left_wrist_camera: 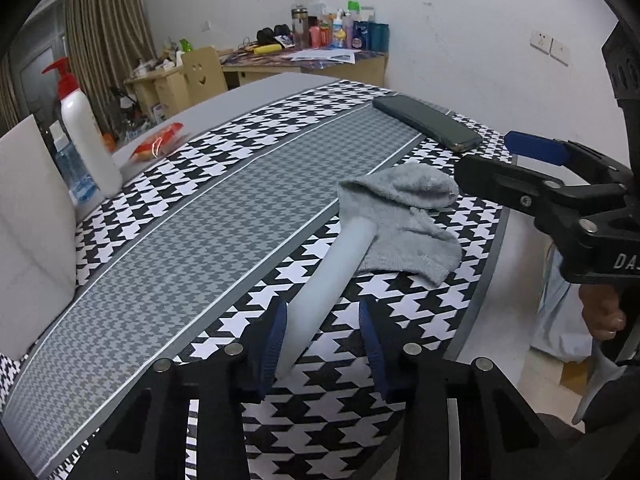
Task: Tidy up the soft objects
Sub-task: 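Close the right tool on the grey sock while the left tool grasps the white stick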
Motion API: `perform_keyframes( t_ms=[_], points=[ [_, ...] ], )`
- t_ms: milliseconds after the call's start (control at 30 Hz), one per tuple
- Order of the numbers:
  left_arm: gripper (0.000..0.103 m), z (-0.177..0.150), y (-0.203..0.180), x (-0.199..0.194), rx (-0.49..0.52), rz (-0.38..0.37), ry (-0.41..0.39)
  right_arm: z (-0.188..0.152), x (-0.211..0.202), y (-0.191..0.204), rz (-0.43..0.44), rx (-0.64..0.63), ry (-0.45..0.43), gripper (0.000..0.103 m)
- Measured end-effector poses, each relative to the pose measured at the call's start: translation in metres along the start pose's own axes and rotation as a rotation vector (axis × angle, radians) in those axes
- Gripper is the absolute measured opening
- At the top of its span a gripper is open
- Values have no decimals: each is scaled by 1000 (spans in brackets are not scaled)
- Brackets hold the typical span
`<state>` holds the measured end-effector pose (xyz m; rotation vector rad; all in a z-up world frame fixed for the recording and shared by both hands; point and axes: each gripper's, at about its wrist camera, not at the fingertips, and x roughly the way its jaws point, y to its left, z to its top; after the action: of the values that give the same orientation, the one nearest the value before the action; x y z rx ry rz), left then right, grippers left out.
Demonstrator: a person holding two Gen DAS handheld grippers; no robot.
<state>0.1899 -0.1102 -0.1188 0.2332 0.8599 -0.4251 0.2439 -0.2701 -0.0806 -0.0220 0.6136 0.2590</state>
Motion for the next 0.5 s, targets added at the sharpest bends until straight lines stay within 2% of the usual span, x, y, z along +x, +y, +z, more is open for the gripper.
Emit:
perform_keyframes(
  t_ms=[300,367,433,500],
  points=[
    [39,2,7,10,23,22,14,1,4,0,8,-3,17,102],
    [32,2,9,11,21,43,9,1,5,1,11,-2,20,102],
    [19,5,15,13,6,67,10,1,6,1,12,-1,26,102],
    [16,6,22,12,-30,50,3,0,7,1,9,-5,31,102]
  ],
)
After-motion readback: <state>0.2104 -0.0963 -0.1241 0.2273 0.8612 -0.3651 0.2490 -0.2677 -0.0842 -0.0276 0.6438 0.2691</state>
